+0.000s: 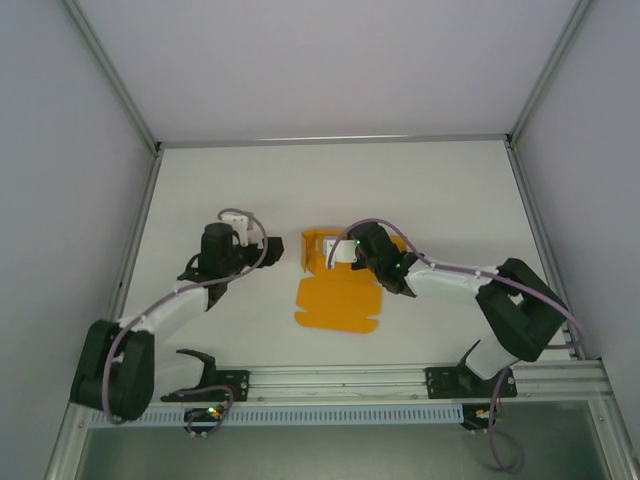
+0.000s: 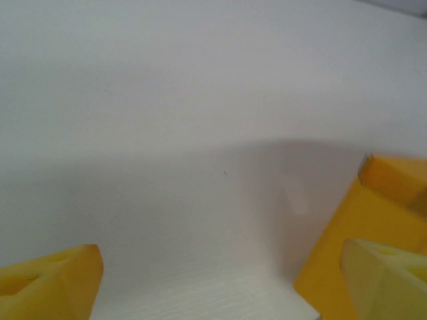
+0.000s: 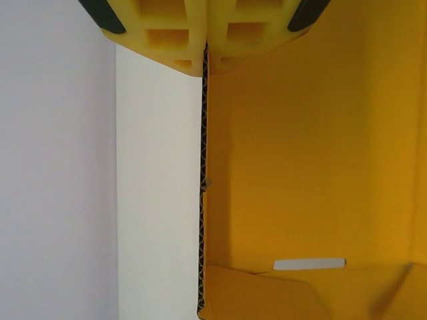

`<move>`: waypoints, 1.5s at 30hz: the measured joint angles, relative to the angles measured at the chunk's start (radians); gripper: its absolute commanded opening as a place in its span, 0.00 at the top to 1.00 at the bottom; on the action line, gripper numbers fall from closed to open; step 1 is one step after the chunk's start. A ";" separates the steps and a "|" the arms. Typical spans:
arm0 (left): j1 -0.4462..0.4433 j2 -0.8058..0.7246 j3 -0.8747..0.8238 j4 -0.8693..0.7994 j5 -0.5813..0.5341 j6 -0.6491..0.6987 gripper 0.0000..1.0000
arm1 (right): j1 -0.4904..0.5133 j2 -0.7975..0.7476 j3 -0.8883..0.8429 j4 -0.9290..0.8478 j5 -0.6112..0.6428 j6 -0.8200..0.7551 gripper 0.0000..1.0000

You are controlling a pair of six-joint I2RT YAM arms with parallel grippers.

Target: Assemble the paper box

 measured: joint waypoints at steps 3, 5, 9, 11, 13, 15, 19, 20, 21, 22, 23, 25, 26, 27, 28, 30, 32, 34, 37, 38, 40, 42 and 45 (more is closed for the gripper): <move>-0.002 0.109 0.006 0.067 0.105 0.032 0.16 | -0.011 0.047 -0.016 0.116 0.004 -0.032 1.00; -0.003 0.199 0.035 0.092 0.174 0.056 0.20 | -0.012 0.075 -0.017 0.168 0.004 -0.043 1.00; -0.009 0.367 0.144 0.118 0.281 0.097 0.27 | -0.012 0.096 -0.018 0.225 0.004 -0.060 1.00; -0.012 0.426 0.196 0.131 0.320 0.113 0.30 | -0.012 0.096 -0.018 0.240 0.004 -0.060 1.00; -0.021 0.467 0.235 0.135 0.357 0.128 0.33 | -0.015 0.095 -0.018 0.243 0.008 -0.060 1.00; -0.034 0.490 0.255 0.133 0.384 0.142 0.34 | -0.019 0.095 -0.018 0.242 0.011 -0.060 1.00; -0.075 0.497 0.274 0.119 0.382 0.179 0.38 | -0.020 0.093 -0.018 0.238 0.010 -0.060 1.00; -0.088 0.497 0.278 0.117 0.373 0.189 0.38 | -0.020 0.092 -0.018 0.235 0.010 -0.059 1.00; -0.099 0.497 0.283 0.116 0.364 0.195 0.39 | -0.020 0.090 -0.018 0.231 0.010 -0.058 1.00; -0.109 0.497 0.287 0.114 0.358 0.200 0.41 | -0.020 0.086 -0.018 0.224 0.010 -0.056 1.00; -0.116 0.497 0.288 0.114 0.355 0.203 0.41 | -0.020 0.084 -0.018 0.219 0.010 -0.055 1.00; -0.118 0.497 0.288 0.114 0.352 0.203 0.41 | -0.020 0.083 -0.018 0.217 0.010 -0.056 1.00; -0.118 0.497 0.286 0.116 0.351 0.203 0.43 | -0.020 0.083 -0.018 0.218 0.011 -0.058 1.00; -0.118 0.492 0.278 0.120 0.349 0.203 0.44 | -0.019 0.083 -0.021 0.227 0.011 -0.061 1.00; -0.114 0.483 0.266 0.126 0.347 0.202 0.44 | -0.018 0.083 -0.026 0.240 0.013 -0.064 1.00; -0.107 0.451 0.228 0.136 0.344 0.202 0.43 | -0.009 0.082 -0.045 0.272 0.015 -0.072 1.00; -0.098 0.420 0.190 0.148 0.343 0.199 0.42 | 0.006 0.075 -0.071 0.314 0.019 -0.091 1.00; -0.085 0.394 0.160 0.158 0.344 0.197 0.42 | 0.027 0.067 -0.094 0.351 0.026 -0.120 1.00; -0.058 0.374 0.135 0.178 0.360 0.187 0.33 | 0.040 0.066 -0.103 0.398 0.032 -0.166 1.00; -0.048 0.372 0.132 0.188 0.365 0.179 0.27 | 0.040 0.066 -0.103 0.415 0.033 -0.183 1.00; -0.025 0.371 0.129 0.212 0.377 0.164 0.24 | 0.034 0.067 -0.103 0.451 0.033 -0.215 1.00; -0.002 0.371 0.129 0.239 0.389 0.147 0.16 | 0.023 0.078 -0.097 0.487 0.032 -0.237 1.00; 0.027 0.364 0.128 0.279 0.400 0.118 0.09 | 0.011 0.123 -0.077 0.540 0.031 -0.269 1.00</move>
